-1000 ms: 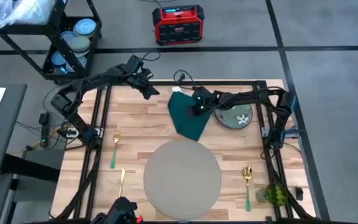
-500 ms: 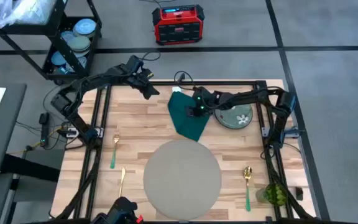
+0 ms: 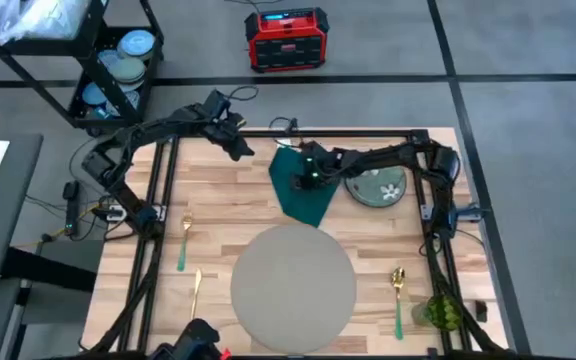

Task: Set table place
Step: Fold the green napkin

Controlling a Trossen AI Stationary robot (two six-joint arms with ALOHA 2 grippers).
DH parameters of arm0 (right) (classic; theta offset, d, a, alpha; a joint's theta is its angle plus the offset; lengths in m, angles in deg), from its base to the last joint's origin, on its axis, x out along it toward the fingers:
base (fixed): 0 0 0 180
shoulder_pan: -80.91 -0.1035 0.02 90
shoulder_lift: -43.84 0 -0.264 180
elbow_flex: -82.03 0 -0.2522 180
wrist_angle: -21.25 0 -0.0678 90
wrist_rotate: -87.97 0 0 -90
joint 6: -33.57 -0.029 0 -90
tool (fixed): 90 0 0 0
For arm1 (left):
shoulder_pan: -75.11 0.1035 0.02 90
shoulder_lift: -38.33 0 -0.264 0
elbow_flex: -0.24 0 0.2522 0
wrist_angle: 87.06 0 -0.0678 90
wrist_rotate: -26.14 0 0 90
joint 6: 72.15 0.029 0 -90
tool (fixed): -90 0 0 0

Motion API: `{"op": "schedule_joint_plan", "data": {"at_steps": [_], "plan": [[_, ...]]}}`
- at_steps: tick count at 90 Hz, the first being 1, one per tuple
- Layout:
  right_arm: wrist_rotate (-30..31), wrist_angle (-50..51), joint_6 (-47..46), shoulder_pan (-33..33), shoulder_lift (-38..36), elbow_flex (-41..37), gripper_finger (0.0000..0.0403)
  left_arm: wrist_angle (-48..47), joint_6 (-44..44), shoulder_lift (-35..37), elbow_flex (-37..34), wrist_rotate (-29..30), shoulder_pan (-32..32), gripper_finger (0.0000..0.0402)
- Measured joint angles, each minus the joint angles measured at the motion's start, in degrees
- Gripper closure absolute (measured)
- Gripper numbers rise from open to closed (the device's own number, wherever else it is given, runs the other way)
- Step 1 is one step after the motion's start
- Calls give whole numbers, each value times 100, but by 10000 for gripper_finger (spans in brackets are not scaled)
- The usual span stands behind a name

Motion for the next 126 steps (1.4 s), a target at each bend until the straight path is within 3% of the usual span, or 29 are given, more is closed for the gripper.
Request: {"op": "schedule_joint_plan", "data": {"at_steps": [17,34,80,126], "plan": [[49,693,471,48,128,584,268,7,-12,-2,-2,1,-12,402],[152,1577,926,161,-6,667,284,47,-8,-1,-2,1,-8,402],[235,1489,1164,-55,137,683,284,73,-8,-1,-2,-1,-12,402],[261,1621,1242,209,134,685,284,75,99,-1,-2,19,-12,402]]}}
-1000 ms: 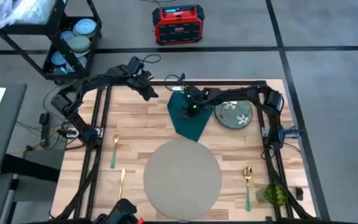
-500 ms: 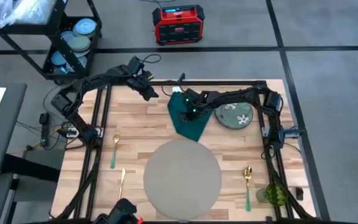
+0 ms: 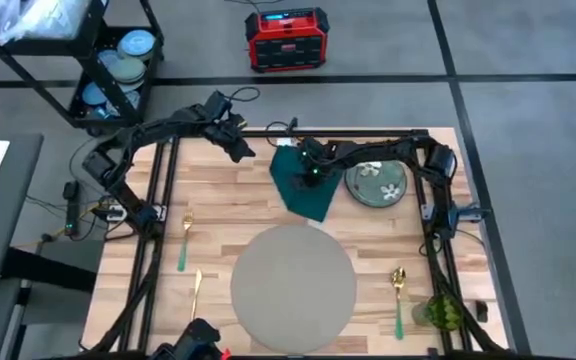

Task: Set table place
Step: Fold the green napkin

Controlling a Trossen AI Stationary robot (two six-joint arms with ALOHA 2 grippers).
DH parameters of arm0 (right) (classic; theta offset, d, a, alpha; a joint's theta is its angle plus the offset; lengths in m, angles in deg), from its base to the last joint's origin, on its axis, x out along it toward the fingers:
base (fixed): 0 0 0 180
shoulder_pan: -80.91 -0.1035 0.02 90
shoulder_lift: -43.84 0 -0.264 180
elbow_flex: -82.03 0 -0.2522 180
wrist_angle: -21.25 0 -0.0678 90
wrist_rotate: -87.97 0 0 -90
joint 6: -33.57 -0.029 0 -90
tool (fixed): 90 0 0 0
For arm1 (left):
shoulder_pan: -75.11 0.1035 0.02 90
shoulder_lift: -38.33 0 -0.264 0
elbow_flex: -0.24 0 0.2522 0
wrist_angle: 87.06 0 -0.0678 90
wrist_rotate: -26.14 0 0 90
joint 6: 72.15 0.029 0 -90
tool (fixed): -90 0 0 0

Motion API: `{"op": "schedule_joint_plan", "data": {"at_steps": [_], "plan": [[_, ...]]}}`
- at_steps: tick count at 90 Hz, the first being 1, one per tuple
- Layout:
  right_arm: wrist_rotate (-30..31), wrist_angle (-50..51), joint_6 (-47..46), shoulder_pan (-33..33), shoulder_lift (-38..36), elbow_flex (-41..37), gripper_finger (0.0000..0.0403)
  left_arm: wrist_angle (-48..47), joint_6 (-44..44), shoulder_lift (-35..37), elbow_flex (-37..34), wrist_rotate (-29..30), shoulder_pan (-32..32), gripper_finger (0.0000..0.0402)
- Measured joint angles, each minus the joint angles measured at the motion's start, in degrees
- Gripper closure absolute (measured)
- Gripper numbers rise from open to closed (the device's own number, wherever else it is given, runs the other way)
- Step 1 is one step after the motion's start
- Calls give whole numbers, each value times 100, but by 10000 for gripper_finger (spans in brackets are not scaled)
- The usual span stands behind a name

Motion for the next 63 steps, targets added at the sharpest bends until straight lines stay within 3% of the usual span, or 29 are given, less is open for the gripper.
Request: {"op": "schedule_joint_plan", "data": {"at_steps": [41,50,63], "plan": [[1,-251,-13,-30,0,-2,291,14,2,-1,0,2,0,402],[-1,-226,-10,-34,0,-2,315,14,4,-1,0,2,0,402],[-60,-312,110,-32,0,-2,382,14,46,-1,0,0,0,402]]}}
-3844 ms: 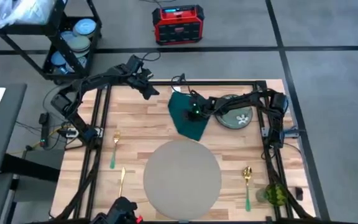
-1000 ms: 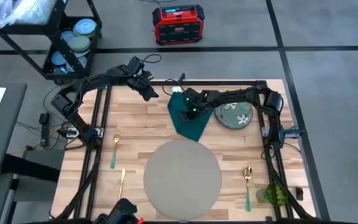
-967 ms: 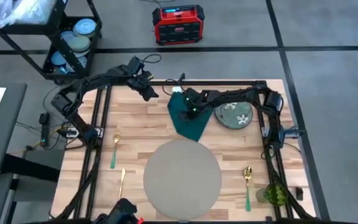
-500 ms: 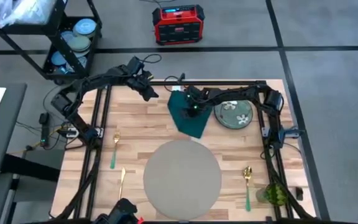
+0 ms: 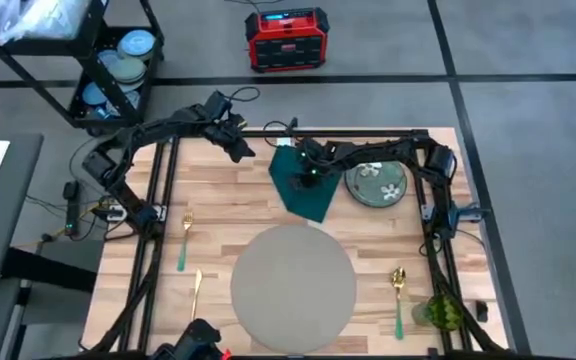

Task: Set table place
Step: Fold the green napkin

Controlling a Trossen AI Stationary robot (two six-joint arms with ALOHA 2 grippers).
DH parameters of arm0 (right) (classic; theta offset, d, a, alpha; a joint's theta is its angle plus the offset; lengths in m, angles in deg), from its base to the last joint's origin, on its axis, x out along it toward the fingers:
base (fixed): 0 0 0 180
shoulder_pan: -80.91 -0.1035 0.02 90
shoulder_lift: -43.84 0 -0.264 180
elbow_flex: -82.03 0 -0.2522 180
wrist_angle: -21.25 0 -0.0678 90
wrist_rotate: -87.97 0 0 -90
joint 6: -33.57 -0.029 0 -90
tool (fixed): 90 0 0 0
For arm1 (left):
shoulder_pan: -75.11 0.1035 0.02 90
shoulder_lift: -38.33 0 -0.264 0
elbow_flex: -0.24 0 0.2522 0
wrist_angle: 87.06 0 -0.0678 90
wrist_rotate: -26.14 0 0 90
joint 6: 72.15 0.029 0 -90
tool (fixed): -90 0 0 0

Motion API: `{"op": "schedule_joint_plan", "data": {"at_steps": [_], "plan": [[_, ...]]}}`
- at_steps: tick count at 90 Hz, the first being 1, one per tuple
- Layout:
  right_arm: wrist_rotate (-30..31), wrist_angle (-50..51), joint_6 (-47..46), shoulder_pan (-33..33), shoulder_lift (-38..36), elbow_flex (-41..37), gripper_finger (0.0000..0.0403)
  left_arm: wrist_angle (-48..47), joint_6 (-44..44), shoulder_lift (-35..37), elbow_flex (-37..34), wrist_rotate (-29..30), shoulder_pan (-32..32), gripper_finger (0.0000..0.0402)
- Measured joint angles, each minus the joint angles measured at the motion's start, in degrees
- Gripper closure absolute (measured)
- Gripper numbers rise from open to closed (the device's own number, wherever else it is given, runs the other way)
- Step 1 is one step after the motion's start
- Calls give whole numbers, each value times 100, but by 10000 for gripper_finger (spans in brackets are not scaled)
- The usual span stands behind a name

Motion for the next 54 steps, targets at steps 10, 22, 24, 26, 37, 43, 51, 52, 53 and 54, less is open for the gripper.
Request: {"op": "schedule_joint_plan", "data": {"at_steps": [10,22,24,26,37,43,51,52,53,54], "plan": [[-102,-32,4,-11,0,0,397,-1,0,0,0,1,0,402],[-153,-75,-13,-15,0,0,402,-3,-7,0,0,0,0,402],[-172,-101,-12,-13,0,6,402,-4,-7,0,0,0,0,402],[-208,-88,2,-13,0,34,402,-5,-9,0,0,0,0,402],[-198,35,18,-11,0,245,403,-16,-36,0,0,0,0,402],[106,359,157,-13,-7,302,403,-24,-92,0,0,-2,0,402],[68,603,474,33,-17,304,397,-35,-90,0,0,-2,2,402],[36,615,491,42,-17,305,395,-35,-88,0,0,-2,1,402],[7,626,511,52,-15,308,393,-36,-86,0,0,-2,0,402],[-14,641,516,60,-17,311,390,-37,-82,0,0,-2,0,402]]}}
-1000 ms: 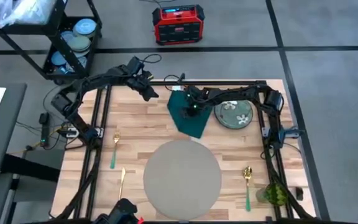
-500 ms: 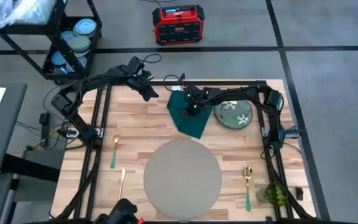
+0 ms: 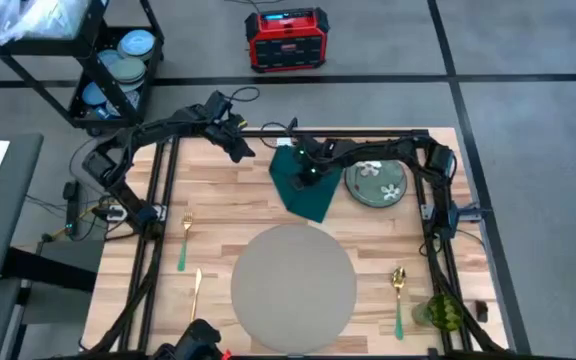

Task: Set table place
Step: Fold the green napkin

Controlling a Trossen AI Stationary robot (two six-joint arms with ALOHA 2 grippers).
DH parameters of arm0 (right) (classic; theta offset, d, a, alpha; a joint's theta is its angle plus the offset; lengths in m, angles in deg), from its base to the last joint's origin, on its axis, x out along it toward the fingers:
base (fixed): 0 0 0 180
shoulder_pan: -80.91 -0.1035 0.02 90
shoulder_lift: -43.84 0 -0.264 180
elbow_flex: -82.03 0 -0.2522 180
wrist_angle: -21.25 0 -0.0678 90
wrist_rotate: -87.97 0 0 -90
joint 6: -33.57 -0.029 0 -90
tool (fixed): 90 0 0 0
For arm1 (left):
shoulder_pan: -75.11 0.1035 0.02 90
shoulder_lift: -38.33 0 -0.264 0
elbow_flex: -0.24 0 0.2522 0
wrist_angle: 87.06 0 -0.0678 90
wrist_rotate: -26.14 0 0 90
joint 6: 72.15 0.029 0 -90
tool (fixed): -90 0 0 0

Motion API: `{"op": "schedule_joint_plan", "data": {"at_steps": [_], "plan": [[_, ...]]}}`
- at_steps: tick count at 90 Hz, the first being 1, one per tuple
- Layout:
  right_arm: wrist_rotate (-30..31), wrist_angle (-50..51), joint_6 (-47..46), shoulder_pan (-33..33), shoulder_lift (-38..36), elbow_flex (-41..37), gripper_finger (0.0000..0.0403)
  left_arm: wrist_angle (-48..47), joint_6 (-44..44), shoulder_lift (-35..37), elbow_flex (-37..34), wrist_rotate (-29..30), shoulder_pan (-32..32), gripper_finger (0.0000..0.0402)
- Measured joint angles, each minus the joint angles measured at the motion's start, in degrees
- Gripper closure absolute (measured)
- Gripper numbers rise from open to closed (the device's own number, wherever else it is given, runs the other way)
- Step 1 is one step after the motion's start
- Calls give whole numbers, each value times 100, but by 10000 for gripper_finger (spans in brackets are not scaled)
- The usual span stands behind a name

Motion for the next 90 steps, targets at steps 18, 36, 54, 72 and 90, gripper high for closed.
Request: {"op": "schedule_joint_plan", "data": {"at_steps": [18,36,54,72,90], "plan": [[34,70,-24,39,1,8,311,7,56,0,0,0,0,402],[54,62,-126,115,1,8,231,16,58,0,0,0,0,402],[40,-71,-365,95,1,8,218,15,36,0,0,0,2,402],[47,-292,-385,8,1,8,246,17,30,0,0,0,0,402],[34,-228,-385,-8,1,8,259,9,16,0,0,0,-7,402]]}}
